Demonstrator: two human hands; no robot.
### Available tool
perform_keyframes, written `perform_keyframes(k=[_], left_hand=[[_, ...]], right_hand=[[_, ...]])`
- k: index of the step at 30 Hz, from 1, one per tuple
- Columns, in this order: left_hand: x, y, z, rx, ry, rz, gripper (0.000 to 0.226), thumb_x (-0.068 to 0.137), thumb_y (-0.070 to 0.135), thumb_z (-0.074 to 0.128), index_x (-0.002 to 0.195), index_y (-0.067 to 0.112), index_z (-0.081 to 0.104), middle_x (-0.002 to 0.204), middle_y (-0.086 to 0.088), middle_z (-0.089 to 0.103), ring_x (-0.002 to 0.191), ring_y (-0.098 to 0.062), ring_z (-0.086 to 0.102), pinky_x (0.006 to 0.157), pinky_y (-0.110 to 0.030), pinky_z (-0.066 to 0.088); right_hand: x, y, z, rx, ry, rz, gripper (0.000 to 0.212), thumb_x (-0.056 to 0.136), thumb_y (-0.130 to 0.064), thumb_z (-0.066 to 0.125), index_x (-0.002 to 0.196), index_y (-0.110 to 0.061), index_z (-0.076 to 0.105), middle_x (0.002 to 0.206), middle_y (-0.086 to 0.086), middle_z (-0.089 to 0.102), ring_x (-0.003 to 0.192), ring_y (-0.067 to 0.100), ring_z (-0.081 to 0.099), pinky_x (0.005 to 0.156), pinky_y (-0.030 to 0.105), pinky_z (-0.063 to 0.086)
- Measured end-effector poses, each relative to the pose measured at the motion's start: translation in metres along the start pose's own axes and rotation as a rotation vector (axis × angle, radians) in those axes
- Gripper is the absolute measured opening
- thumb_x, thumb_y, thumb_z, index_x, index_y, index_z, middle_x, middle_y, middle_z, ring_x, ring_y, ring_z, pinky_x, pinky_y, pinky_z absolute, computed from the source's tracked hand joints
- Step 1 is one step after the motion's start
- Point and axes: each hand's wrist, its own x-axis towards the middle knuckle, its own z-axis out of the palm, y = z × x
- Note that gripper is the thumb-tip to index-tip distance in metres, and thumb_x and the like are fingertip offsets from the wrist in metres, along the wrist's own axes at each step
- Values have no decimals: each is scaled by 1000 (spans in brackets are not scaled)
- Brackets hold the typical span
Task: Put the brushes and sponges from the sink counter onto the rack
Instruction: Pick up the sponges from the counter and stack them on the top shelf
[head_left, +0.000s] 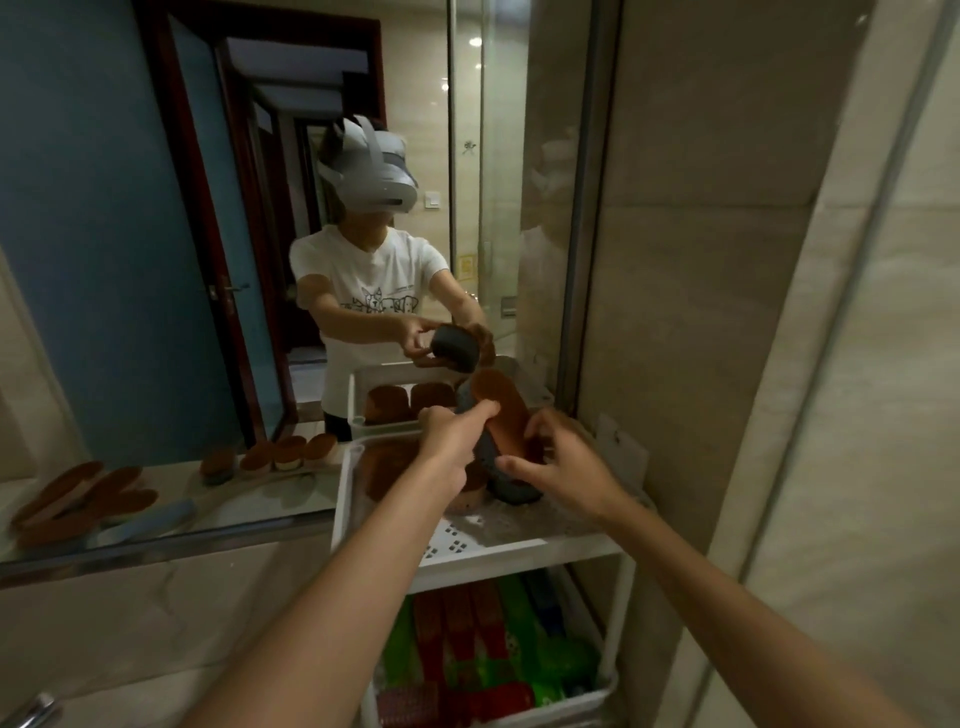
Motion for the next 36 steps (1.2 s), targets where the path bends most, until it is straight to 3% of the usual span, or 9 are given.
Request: perform_keyframes(k=[4, 7, 9, 11, 13, 20, 26, 31, 36], left_hand=[[-1, 1, 9, 84, -125, 95, 40, 91, 36, 55, 119, 9, 55, 115, -12, 64, 108, -27, 63, 94, -40, 51], [-4, -8, 6, 597, -145, 364, 20, 94, 28, 47, 103, 18, 62, 104, -10, 64, 94, -21, 61, 82, -33, 47], [0, -21, -1, 974, -251, 457, 33, 90, 25, 51, 123, 22, 58, 120, -8, 62, 113, -23, 57, 98, -38, 46], [3, -30, -6, 1327, -329, 470, 53, 88, 33, 53, 140, 27, 42, 141, -7, 47, 134, -27, 39, 115, -47, 27], [3, -35, -6, 1504, -311, 520, 64, 86, 40, 55, 144, 27, 33, 149, -7, 35, 140, -29, 28, 117, -50, 17], [3, -39, -1, 1575, -147, 592, 75, 79, 63, 52, 141, 25, 35, 141, -14, 44, 131, -34, 40, 110, -48, 30], [-2, -41, 1, 1546, -131, 557, 72, 80, 52, 51, 141, 17, 35, 144, -14, 39, 134, -34, 35, 111, -49, 28], [-4, -43, 1, 1620, -229, 547, 63, 88, 44, 42, 147, 29, 26, 153, -11, 29, 141, -36, 23, 113, -56, 19], [-7, -42, -4, 1671, -236, 554, 60, 91, 43, 37, 148, 33, 21, 151, -17, 30, 139, -38, 26, 113, -53, 23]], right_hand=[[4, 14, 2, 38, 125, 78, 32, 86, -31, 62, 107, -22, 41, 107, 0, 52, 90, 15, 55, 63, 18, 42], [9, 20, 3, -132, 148, 165, 50, 89, -33, 55, 134, -24, 34, 136, 8, 44, 117, 26, 52, 92, 38, 48], [11, 18, 4, -373, 171, 162, 51, 93, -33, 49, 139, -19, 33, 141, 11, 39, 121, 29, 49, 97, 39, 44], [11, 15, 5, -463, 172, 154, 49, 95, -33, 44, 140, -18, 33, 143, 13, 35, 122, 30, 48, 96, 38, 43], [12, 16, 4, -477, 177, 148, 47, 97, -32, 41, 141, -20, 32, 144, 12, 32, 123, 30, 46, 96, 37, 43], [16, 19, 5, -536, 165, 211, 47, 99, -28, 35, 145, -25, 28, 152, 11, 20, 133, 32, 37, 104, 40, 38], [15, 21, 7, -630, 130, 222, 48, 99, -26, 36, 146, -25, 26, 152, 13, 20, 133, 34, 36, 103, 41, 40], [12, 22, 8, -750, 56, 182, 59, 95, -20, 47, 148, -20, 20, 151, 15, 21, 128, 35, 41, 104, 41, 42], [6, 24, 11, -829, 82, 142, 59, 96, -18, 45, 148, -13, 19, 150, 19, 23, 124, 36, 45, 99, 40, 44]])
